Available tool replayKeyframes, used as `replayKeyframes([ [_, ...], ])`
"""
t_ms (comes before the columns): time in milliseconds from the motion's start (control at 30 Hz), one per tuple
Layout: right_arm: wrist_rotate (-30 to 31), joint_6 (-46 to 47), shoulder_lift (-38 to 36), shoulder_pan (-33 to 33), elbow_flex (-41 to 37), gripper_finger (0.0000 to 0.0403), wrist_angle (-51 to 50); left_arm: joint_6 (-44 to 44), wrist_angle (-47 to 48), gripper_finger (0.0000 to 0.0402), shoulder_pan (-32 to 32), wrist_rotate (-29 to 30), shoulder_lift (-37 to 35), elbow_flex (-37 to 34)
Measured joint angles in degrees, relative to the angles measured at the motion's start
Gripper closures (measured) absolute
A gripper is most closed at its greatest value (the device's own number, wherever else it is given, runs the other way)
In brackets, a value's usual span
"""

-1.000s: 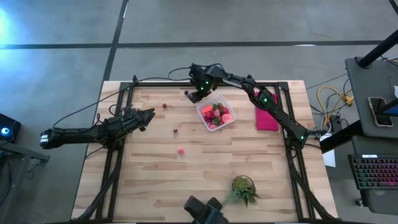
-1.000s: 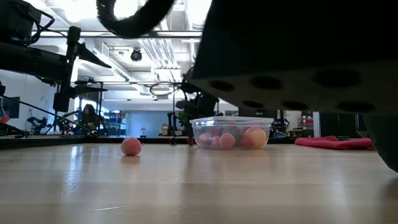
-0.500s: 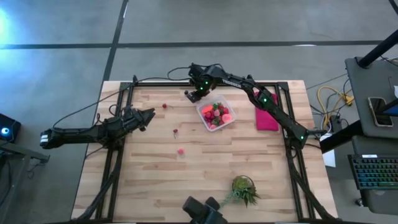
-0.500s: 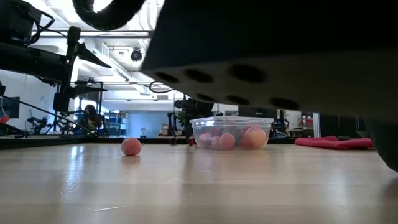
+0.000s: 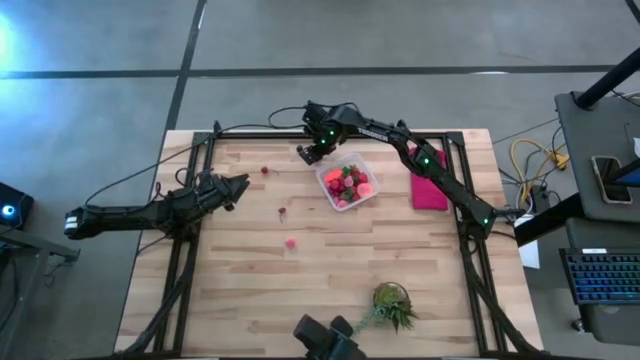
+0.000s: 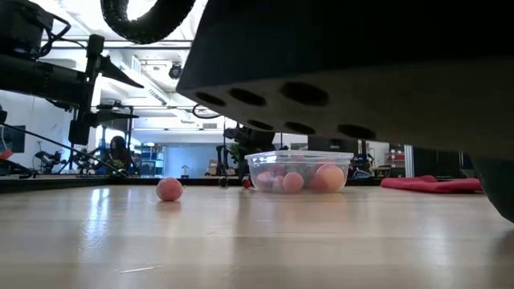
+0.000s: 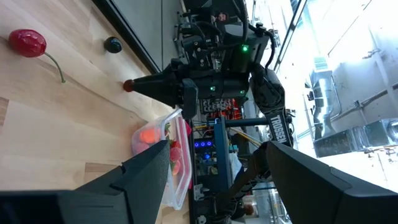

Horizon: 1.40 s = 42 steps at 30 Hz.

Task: Pick and placing Produce into tupperware
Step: Put the red cherry into the transparent container

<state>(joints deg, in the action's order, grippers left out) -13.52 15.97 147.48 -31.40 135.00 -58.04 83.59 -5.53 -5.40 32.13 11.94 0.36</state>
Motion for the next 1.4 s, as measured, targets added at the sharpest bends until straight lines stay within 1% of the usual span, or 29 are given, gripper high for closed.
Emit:
replayKeyframes([
  [367,-0.9,2.9,0.0,-0.4,0.0,0.0273,-0.8,0.0,0.0,0.0146,0.0,0.0,0.0,0.0],
  [667,-1.3,3.1,0.0,-0.5,0.0,0.0274,-1.4,0.0,0.0,0.0146,0.0,0.0,0.0,0.0],
  [767,-1.3,3.0,0.0,-0.5,0.0,0.0283,-1.4,0.0,0.0,0.0146,0.0,0.0,0.0,0.0],
  [1100,-1.0,2.1,0.0,-1.0,0.0,0.0337,-1.5,0.0,0.0,0.0146,0.0,0.0,0.0,0.0],
  [1400,-1.0,2.2,0.0,-1.2,0.0,0.0343,-0.6,0.0,0.0,0.0146,0.0,0.0,0.0,0.0],
])
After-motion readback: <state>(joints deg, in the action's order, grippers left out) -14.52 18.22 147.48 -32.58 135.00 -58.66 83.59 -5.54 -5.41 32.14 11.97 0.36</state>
